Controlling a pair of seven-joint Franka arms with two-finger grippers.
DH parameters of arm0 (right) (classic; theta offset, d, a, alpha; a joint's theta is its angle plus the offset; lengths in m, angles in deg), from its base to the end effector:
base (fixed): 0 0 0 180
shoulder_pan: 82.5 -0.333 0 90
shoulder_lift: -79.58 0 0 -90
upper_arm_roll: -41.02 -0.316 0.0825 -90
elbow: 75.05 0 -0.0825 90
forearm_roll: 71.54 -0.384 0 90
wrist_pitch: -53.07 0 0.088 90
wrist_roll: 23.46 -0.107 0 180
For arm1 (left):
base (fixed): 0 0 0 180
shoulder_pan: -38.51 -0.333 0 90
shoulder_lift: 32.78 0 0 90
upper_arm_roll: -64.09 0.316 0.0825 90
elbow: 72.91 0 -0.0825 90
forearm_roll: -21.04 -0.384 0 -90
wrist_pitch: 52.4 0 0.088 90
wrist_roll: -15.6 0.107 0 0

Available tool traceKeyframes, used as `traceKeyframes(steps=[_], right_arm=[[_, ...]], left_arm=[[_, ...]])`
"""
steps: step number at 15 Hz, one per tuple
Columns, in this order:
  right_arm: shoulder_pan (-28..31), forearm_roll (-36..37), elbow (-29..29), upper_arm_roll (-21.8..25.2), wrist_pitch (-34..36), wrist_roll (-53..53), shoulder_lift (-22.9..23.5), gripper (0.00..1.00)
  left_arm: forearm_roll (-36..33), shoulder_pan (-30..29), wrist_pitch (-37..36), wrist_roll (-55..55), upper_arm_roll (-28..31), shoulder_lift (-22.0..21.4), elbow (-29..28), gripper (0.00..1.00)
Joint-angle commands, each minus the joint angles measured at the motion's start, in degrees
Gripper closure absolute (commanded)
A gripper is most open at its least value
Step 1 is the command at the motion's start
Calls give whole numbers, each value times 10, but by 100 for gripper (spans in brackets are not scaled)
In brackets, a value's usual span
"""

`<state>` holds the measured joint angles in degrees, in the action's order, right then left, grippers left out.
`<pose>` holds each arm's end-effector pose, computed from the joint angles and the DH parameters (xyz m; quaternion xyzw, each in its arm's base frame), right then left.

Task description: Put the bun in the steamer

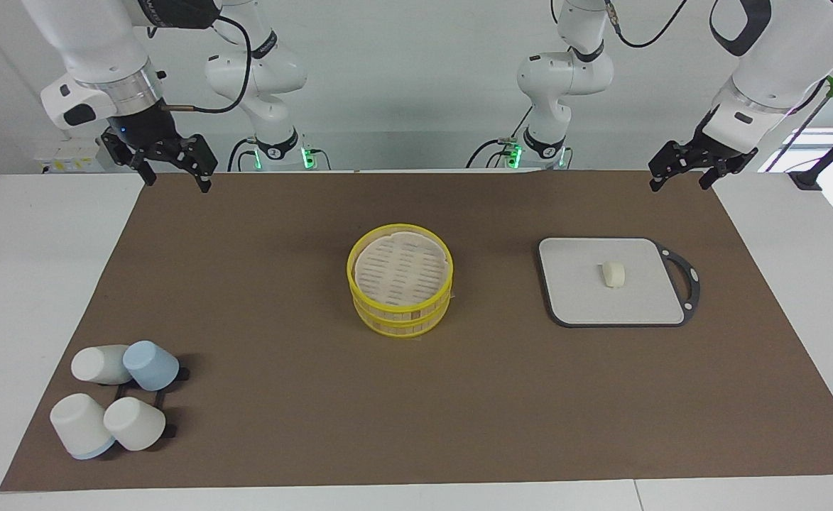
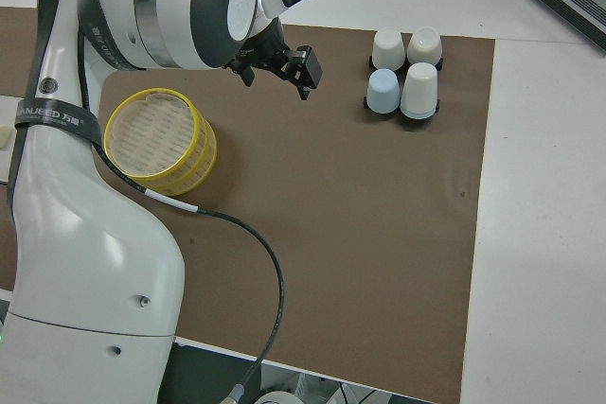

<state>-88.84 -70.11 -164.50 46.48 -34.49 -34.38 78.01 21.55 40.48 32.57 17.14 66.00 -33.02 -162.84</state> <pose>0.5419 0.0048 0.6403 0.9961 -0.0880 -0.0017 0.0114 0.5436 -0.0015 0.6200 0.9990 -0.0142 -0.0411 0.0050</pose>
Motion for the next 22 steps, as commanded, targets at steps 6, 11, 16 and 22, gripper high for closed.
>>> traceKeyframes(steps=[6, 11, 16, 22], right_arm=[[-2, -31, 12, -52, -38, 0, 30, 0], [-142, 10, 172, -110, -28, -240, 199, 0], [-250, 36, 202, -110, -153, -392, 303, 0], [-280, 79, 131, -111, -274, -416, 337, 0]], left_arm=[[8, 4, 13, -4, 1, -13, -18, 0], [8, 2, 99, -3, 2, -53, -121, 0], [8, -5, 333, 51, 4, -87, -359, 0], [8, -13, 556, 73, 3, 5, -466, 0]])
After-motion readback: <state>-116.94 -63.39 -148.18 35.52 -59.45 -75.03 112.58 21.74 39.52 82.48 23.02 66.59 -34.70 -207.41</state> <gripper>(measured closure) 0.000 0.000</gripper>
